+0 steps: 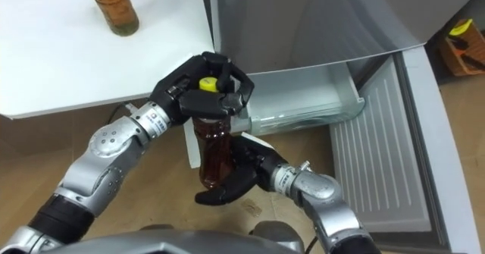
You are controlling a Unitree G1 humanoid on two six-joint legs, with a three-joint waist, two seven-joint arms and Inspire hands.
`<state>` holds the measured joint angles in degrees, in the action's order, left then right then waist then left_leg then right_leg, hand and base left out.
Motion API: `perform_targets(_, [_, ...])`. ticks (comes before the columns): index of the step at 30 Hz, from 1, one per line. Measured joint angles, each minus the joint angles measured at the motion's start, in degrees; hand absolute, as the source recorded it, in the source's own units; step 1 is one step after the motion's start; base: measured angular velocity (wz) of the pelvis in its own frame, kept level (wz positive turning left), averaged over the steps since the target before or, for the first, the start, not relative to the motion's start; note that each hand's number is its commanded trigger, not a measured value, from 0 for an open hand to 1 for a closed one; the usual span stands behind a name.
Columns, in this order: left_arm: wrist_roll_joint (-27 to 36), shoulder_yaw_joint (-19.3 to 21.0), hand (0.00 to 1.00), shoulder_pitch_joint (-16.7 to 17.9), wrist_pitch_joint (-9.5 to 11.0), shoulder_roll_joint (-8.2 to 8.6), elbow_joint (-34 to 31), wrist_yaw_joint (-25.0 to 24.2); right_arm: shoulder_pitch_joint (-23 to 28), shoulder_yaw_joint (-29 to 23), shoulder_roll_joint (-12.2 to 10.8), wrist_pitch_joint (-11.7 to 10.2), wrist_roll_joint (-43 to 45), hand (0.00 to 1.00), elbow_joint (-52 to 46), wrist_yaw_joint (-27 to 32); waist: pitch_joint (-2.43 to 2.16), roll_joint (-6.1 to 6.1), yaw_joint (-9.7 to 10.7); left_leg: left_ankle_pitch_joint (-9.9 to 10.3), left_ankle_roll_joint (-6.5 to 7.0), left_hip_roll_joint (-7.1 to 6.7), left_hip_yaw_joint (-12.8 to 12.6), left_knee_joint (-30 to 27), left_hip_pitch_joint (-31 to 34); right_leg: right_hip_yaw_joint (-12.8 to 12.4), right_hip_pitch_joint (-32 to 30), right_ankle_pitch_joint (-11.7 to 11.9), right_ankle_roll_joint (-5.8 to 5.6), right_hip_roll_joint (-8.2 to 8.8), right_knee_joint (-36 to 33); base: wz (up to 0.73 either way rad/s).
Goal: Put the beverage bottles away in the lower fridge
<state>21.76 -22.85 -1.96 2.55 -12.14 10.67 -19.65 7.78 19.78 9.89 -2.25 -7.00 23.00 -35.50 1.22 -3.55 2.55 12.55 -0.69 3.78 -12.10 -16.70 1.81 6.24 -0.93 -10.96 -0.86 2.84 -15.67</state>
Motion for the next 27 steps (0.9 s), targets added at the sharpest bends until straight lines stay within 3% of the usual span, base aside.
perform_targets(2, [-0.2, -0.1, 1.00, 0.0, 0.0, 0.00, 0.1, -0.2, 0.0, 0.3, 0.3, 0.4, -1.3, 0.00, 0.0, -0.2, 0.00, 0.01, 0.0, 0.0, 0.00, 0.04, 0.0, 0.0, 0.0, 0.0, -0.1, 0.0, 0.02, -0.03, -0.1, 0.00])
perform_targets(3, [-0.5, -0.1, 1.00, 0.0, 0.0, 0.00, 0.1, -0.4, 0.0, 0.4, 0.5, 0.5, -2.3, 0.31, 0.0, -0.4, 0.00, 0.02, 0.0, 0.0, 0.00, 0.05, 0.1, -0.1, 0.0, -0.1, -0.2, 0.0, 0.03, -0.04, -0.1, 0.00])
perform_targets(4, [-1.3, -0.1, 1.00, 0.0, 0.0, 0.00, 0.1, -0.8, 0.0, 0.4, 0.7, 0.5, -3.5, 0.72, 0.0, -0.8, -0.02, 0.04, -0.1, 0.0, 0.00, 0.05, 0.2, -0.3, 0.1, 0.0, -0.3, 0.0, 0.03, -0.04, -0.1, 0.00])
perform_targets(5, [-1.5, -0.1, 1.00, 0.0, 0.0, -0.02, 0.2, -0.9, 0.0, 0.4, 0.9, 0.5, -4.5, 1.00, 0.0, -1.0, 0.00, 0.08, -0.1, 0.0, 0.01, 0.09, 0.2, -0.5, 0.2, 0.0, -0.4, 0.0, 0.03, -0.06, -0.1, 0.00])
perform_targets(14, [-1.5, -0.2, 1.00, 0.0, 0.3, -0.12, 0.3, -2.3, 0.0, 0.4, 1.3, 0.4, -14.5, 1.00, -0.6, -0.8, -0.06, 1.48, 0.1, 0.1, -0.14, 0.51, 0.2, -0.6, 0.5, 0.0, -0.2, 0.2, 0.21, -0.42, 0.2, 0.00])
perform_targets(27, [0.0, -2.1, 1.00, 0.0, 1.5, 1.25, 2.0, -1.8, 0.2, 2.5, 1.2, 0.8, -17.6, 1.00, -0.1, 1.1, 0.04, 1.35, 0.1, 0.0, -0.27, 0.47, 0.0, 0.1, 0.5, 0.0, -0.1, 0.3, 0.26, -0.56, 0.9, 0.00])
